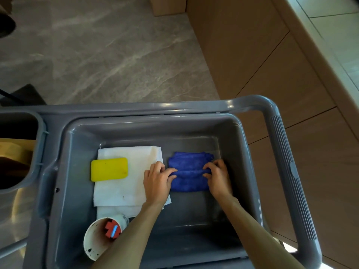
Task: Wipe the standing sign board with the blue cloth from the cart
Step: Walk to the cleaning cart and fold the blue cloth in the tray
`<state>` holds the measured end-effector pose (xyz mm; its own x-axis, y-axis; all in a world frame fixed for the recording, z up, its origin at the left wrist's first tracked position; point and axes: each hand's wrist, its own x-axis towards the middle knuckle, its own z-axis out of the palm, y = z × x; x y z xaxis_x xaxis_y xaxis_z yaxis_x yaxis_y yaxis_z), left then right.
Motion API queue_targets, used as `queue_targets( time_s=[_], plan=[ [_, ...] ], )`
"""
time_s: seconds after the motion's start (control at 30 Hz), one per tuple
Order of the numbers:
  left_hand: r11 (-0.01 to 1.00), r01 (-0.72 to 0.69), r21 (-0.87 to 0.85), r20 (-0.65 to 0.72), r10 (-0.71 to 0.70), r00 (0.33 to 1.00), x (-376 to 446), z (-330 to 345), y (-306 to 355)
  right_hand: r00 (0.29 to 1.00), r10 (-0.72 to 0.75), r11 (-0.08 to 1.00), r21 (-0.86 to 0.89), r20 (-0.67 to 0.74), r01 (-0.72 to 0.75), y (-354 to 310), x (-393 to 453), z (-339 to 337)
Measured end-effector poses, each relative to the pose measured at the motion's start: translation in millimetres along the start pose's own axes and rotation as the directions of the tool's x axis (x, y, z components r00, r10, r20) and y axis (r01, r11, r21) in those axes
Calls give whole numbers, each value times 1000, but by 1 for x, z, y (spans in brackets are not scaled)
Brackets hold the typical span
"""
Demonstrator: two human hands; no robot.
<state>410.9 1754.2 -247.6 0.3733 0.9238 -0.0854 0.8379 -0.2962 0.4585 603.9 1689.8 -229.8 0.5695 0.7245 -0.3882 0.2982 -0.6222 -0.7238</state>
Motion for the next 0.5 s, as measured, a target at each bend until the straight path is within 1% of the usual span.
queue_targets(
  time_s=[0.07, 0.1, 0.23, 0.3, 0.37, 0.4, 0.43, 0.5],
  plan=[
    [1000, 13, -6, 6, -13, 1000, -1, -2, 4, 998, -54, 999, 3, -32, 54, 0, 0, -1],
    [1000, 19, -9, 7, -19, 1000, -1, -5, 6, 998, -54, 998, -20, -38, 54, 0, 0, -2],
    [999, 35, 3, 3, -35, 999, -1, -18, 13, 998, -49, 999, 12, 38, 49, -1, -10, -10],
    [999, 49, 1, -15, -49, 999, 0, -26, 18, 987, -160, 983, -90, 8, 160, -5, -13, -17],
    [999, 47, 6, -39, -46, 998, 0, -36, 22, 958, -285, 933, -221, 31, 285, -10, -15, -27],
    [999, 46, 13, -49, -45, 998, 0, -41, 25, 931, -363, 878, -324, 31, 352, -13, -15, -29],
    [999, 47, 21, -60, -46, 997, 0, -47, 28, 900, -435, 826, -383, 33, 413, -17, -16, -34],
    [998, 53, 26, -86, -50, 995, 0, -60, 33, 874, -483, 784, -422, 45, 455, -28, -20, -42]
  ],
)
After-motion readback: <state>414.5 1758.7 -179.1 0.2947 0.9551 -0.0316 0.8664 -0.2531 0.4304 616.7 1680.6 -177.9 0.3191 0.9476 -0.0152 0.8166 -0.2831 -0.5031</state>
